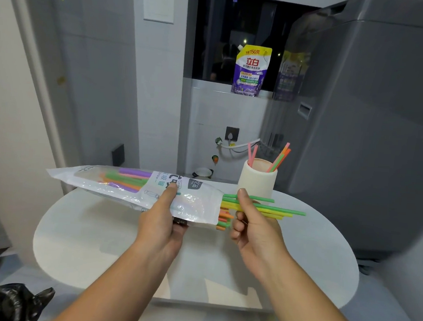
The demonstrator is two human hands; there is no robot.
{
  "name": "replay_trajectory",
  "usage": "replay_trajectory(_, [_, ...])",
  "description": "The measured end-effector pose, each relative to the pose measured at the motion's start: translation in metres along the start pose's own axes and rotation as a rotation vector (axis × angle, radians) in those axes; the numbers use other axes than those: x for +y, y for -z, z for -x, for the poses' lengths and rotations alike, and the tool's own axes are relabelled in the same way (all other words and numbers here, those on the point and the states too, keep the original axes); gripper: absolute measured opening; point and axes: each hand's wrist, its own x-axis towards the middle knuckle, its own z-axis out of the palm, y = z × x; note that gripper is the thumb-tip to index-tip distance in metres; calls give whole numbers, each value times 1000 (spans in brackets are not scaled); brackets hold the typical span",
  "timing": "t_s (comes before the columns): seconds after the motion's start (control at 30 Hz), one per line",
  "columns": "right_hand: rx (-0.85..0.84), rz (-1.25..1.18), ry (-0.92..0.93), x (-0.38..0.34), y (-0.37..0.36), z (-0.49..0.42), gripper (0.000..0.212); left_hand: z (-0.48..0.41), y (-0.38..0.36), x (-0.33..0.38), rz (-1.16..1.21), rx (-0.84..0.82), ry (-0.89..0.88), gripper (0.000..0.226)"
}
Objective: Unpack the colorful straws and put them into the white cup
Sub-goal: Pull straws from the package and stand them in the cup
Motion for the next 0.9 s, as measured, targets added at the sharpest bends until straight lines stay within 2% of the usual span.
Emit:
replay_trajectory(0.3, [81,81,145,-8,2,-13,20,1,-1,-3,9,21,24,40])
replay_trajectory(0.57, [40,203,337,-48,12,-17,18,1,-6,7,76,35,29,34])
replay_trajectory(0.7, [19,246,363,-66,21,-19,18,0,-9,11,103,38,37,34])
replay_trajectory(0.9, [65,278,390,-95,33,-19,20,-4,-9,9,104,41,45,21])
